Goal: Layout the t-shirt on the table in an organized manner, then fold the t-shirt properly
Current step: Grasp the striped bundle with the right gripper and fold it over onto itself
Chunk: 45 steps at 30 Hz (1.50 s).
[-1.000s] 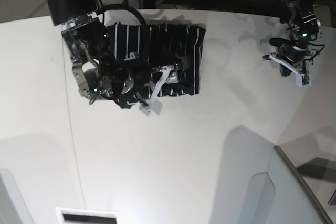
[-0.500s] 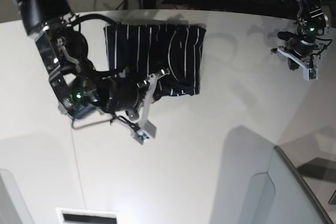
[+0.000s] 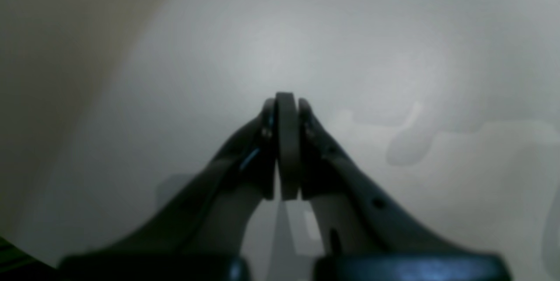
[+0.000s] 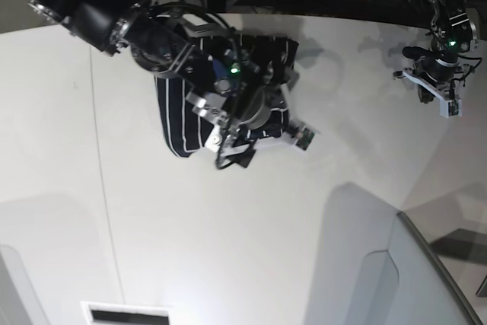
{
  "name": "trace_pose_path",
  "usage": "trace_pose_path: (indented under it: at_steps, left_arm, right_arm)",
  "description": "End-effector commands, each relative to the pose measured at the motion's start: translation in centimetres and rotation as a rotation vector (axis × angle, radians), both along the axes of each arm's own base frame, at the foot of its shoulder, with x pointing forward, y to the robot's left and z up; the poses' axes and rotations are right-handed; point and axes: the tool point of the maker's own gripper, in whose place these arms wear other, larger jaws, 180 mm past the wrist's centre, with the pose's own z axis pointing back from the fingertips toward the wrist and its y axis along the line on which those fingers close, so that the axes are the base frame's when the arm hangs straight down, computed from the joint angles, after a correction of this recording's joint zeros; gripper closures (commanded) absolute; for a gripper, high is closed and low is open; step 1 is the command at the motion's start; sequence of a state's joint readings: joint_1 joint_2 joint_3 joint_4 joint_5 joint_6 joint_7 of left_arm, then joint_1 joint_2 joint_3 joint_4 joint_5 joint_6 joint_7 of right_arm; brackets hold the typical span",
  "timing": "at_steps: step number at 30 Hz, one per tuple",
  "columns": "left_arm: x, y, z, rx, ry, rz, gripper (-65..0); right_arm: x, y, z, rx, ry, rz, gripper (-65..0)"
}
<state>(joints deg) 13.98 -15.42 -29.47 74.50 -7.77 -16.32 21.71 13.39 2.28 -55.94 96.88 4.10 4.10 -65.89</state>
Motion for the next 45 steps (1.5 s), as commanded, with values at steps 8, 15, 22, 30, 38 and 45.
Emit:
trace_pose_path:
  at_steps: [8,15,22,30,38,45]
  left_arm:
    - [0.6,0.8,1.0,0.021,-0.034,0.001,0.0]
    - [0.6,0.8,1.0,0.021,-0.034,0.001,0.0]
    - [-0.4,1.0,-0.7,-0.004,0.011,0.026,0.0]
    - [-0.7,1.1,-1.0,-0.008,0.02,0.03,0.0]
    - [-0.5,0.9,-0.9,-0.009,0.014,0.029,0.0]
    - [1.3,-5.6,-3.0,-0.077,0.041,-0.114,0.0]
  right_arm:
    - [3.3,2.0,-0.8,0.038,-0.052,-0.004,-48.8]
    - [3.4,2.5,-3.1,0.023,-0.016,-0.01,-38.3]
    - [3.4,2.3,-3.5,0.014,-0.007,-0.013,-0.2]
    - [2.9,4.9,-2.0,0.07,-0.008,0.005,-0.2]
    - [2.9,5.7,-1.9,0.081,-0.005,0.007,-0.6]
    - [2.5,5.9,-2.6,0.09,0.04,0.004,-0.6]
